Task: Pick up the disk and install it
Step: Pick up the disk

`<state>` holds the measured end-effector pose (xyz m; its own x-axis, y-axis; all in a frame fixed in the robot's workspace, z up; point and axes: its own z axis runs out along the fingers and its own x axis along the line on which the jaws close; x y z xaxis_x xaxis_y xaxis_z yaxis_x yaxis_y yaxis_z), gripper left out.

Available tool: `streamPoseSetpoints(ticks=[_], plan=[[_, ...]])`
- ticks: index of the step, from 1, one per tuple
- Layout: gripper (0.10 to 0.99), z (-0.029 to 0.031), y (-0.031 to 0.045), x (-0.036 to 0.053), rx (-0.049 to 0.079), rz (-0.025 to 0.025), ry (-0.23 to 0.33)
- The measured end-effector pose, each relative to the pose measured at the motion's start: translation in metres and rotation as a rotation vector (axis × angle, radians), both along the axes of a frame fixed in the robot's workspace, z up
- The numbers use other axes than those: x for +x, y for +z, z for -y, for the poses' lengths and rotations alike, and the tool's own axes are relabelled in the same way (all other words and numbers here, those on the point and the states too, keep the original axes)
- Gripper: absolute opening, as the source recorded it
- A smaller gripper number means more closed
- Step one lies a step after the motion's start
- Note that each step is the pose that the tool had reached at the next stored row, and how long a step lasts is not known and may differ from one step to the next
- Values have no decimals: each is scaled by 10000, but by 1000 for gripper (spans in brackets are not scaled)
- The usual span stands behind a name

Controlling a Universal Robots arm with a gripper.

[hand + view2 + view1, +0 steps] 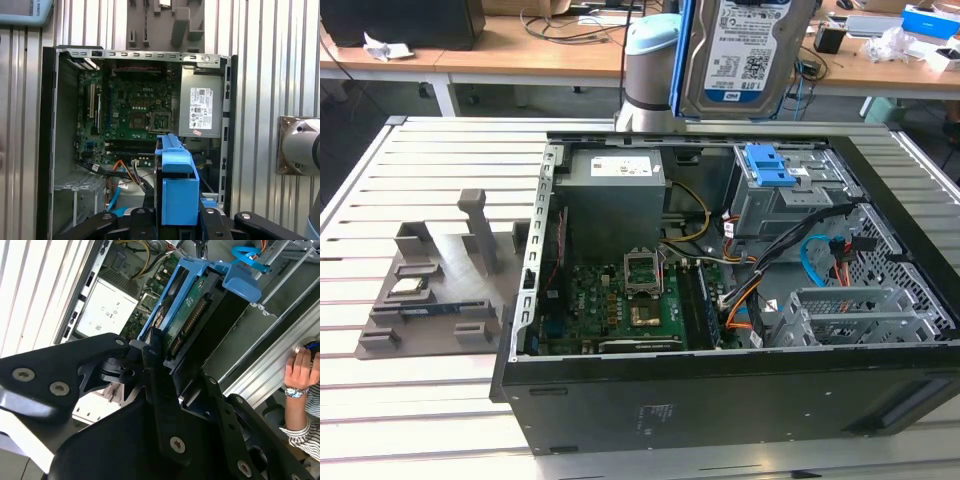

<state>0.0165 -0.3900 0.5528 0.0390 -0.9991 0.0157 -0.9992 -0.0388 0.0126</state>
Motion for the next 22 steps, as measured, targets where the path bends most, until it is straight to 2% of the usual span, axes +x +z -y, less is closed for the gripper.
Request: streamPoseSetpoints(ticks=[1, 5, 13, 19, 22], plan=[[361, 16, 0, 0, -1, 0, 0], [361, 141, -1, 0, -8, 0, -1], [361, 302, -3, 0, -14, 0, 0], [361, 454, -5, 0, -18, 0, 0], [361, 504, -6, 0, -20, 0, 0]])
